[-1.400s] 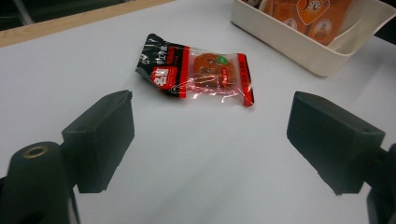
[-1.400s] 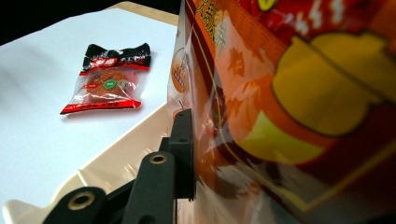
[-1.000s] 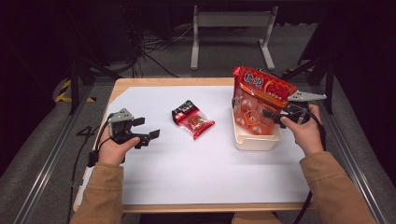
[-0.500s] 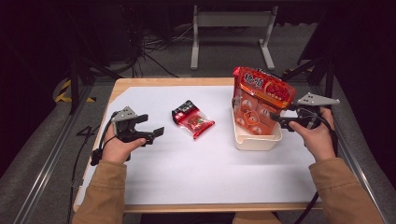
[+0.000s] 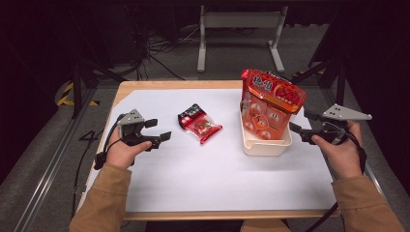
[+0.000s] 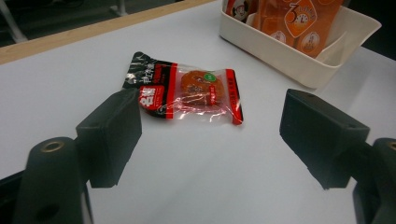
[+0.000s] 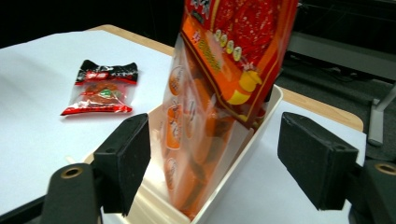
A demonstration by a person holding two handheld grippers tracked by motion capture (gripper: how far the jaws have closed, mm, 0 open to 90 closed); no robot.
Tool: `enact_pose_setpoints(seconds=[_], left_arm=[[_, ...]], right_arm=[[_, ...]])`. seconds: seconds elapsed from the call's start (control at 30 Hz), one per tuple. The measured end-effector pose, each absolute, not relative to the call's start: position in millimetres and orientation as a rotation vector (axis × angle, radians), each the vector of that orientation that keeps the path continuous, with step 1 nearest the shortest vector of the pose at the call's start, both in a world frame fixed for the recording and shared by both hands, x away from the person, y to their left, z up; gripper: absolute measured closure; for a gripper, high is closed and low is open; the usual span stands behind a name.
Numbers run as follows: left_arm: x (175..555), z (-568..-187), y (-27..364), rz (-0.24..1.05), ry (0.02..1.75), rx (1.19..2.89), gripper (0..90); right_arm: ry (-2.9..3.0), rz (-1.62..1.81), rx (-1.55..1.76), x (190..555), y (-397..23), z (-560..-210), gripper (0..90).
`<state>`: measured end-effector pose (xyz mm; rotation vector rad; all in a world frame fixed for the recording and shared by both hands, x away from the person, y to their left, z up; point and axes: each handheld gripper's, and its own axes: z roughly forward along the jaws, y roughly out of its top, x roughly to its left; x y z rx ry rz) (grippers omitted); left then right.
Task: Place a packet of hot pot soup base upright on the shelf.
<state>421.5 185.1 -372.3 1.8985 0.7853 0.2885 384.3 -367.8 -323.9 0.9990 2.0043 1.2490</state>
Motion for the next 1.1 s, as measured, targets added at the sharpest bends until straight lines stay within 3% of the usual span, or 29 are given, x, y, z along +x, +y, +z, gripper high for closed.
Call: enact_pose_setpoints(seconds=[0.43,1.1], left_arm=[[437,-371,168,0.303,0.802,1.921,22.6],[485,-379,135,0.333,0.869,1.885,25.2]], right_arm=[[2.046,1.318,0.924,362,-353,-332,27.0],[2.130,1.380,0.810,356,-327,-347,27.0]])
